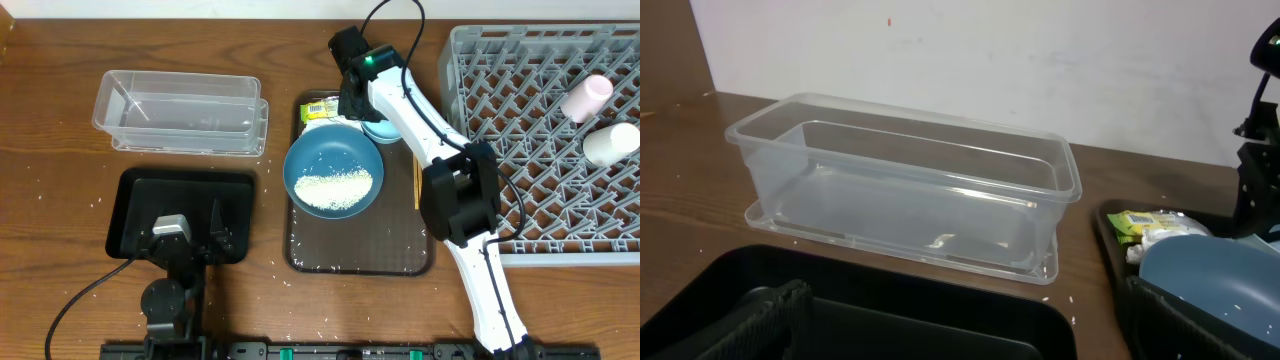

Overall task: Sort waste into correct bins and load items into the dishwasher rack
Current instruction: 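Reach the right gripper to the light-blue bowl and grasp its rim, then carry the light-blue bowl to the rack's right edge and release it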

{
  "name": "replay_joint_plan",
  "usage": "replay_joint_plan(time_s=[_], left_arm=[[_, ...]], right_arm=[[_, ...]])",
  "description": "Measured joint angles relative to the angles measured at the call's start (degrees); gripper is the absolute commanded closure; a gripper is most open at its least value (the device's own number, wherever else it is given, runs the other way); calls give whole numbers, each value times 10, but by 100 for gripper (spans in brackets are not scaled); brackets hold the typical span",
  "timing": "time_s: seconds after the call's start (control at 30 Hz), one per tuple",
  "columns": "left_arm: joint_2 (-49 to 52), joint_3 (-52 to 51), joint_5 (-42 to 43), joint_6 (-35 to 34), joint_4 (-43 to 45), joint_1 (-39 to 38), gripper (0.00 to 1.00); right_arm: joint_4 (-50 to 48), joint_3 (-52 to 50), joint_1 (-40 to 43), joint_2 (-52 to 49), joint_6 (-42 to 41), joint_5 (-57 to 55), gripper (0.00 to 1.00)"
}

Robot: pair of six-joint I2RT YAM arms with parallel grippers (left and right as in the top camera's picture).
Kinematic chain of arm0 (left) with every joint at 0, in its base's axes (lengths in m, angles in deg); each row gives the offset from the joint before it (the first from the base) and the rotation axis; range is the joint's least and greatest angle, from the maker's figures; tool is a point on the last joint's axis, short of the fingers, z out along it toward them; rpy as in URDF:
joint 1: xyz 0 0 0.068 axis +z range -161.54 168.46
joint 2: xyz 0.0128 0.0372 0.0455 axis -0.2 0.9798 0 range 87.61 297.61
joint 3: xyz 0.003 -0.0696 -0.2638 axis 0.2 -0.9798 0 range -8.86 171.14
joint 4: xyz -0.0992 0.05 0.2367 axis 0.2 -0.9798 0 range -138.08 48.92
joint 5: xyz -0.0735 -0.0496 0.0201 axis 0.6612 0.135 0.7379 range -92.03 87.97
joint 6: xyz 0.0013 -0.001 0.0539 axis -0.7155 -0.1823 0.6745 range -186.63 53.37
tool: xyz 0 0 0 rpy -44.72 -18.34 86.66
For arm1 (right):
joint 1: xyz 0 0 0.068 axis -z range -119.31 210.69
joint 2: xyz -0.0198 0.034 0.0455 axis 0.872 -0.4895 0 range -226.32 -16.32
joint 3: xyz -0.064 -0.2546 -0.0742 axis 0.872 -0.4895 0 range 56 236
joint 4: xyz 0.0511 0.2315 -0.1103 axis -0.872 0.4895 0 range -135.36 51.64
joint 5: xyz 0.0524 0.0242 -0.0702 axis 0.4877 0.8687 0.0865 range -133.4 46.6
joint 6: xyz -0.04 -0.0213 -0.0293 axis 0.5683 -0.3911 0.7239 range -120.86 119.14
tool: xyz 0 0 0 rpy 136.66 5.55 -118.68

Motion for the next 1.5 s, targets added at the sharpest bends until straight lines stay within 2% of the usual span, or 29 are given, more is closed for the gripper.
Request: replay_joint_plan(time_s=[0.1,0.2,0.27,0.7,0.9,1.13,1.5], left_arm=[[0,0,0,0,0,0,2],[0,0,0,0,0,0,2],[0,0,0,0,0,0,2],[0,0,0,0,0,0,2],[0,0,0,0,0,0,2],[0,0,0,0,0,0,2],[0,0,0,0,0,0,2]], right_arm=[[1,0,0,-1,-3,0,83],[0,0,0,-1,-5,2,94],[1,0,0,-1,-8,5,98],[37,35,37,33,15,28,99],[39,41,116,133,62,70,99],[35,55,249,244,151,152,99],[29,55,445,247,215,300,99]])
